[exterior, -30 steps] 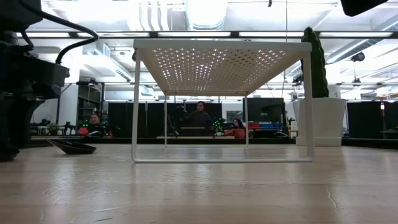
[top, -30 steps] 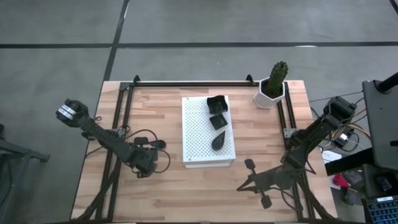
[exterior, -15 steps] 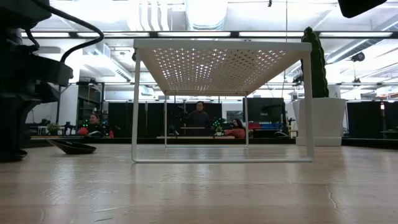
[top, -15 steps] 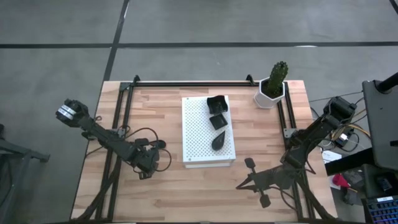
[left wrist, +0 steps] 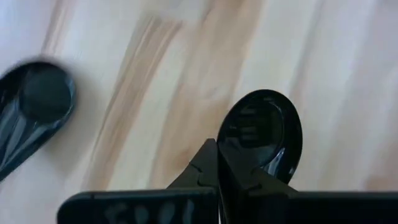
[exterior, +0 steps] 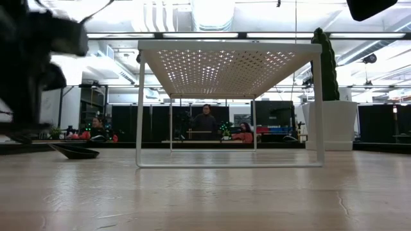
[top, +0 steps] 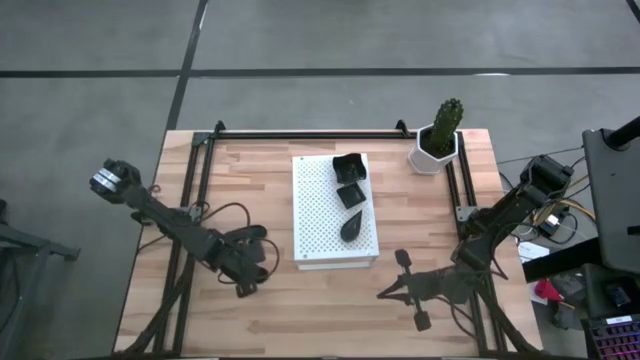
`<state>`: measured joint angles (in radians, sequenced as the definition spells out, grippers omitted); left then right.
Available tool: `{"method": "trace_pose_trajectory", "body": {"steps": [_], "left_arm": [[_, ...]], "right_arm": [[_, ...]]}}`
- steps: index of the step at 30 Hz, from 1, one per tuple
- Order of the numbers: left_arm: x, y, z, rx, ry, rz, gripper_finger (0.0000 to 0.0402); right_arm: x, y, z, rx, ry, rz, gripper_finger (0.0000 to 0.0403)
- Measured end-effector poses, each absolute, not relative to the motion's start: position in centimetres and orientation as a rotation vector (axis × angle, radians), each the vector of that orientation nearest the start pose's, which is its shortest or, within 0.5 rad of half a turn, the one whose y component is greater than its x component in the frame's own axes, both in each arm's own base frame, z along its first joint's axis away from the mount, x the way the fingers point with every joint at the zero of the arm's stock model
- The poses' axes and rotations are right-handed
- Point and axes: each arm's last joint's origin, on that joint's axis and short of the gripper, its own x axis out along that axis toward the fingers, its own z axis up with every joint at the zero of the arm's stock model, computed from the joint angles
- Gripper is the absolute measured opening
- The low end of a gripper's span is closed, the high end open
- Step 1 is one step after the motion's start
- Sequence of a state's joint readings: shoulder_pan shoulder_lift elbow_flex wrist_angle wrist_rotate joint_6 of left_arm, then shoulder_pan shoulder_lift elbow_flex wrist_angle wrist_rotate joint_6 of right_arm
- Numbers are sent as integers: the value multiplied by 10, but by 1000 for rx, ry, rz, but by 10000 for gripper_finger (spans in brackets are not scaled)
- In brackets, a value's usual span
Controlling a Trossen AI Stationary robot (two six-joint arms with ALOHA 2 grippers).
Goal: Pick & Place Mini shaped plates
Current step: Stack the black drop-shaped plate on top of the black drop-shaped plate on the shelf
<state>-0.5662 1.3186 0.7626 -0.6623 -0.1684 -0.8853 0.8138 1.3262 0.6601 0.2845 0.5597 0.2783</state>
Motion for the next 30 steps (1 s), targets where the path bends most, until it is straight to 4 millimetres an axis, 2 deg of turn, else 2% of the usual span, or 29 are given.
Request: {"method": "trace_pose_trajectory", "body": {"steps": [10, 13, 17, 23, 27, 30], "left_arm": [[222, -138, 241, -359, 838, 103, 0], [229, -141, 255, -316, 718, 97, 0], [235, -144, 271, -205, 652, 41, 0], [242, -151, 283, 18, 597, -143, 0], [246, -155, 290, 71, 527, -293, 0], [250, -154, 294, 42, 495, -370, 0]], "right_arm": [[200, 188, 229, 92, 257, 211, 9], [200, 188, 231, 85, 238, 200, 9], [201, 188, 230, 53, 237, 213, 9], [204, 185, 231, -41, 222, 228, 9], [210, 182, 235, -143, 203, 233, 9], [218, 183, 243, -227, 175, 286, 18]]}}
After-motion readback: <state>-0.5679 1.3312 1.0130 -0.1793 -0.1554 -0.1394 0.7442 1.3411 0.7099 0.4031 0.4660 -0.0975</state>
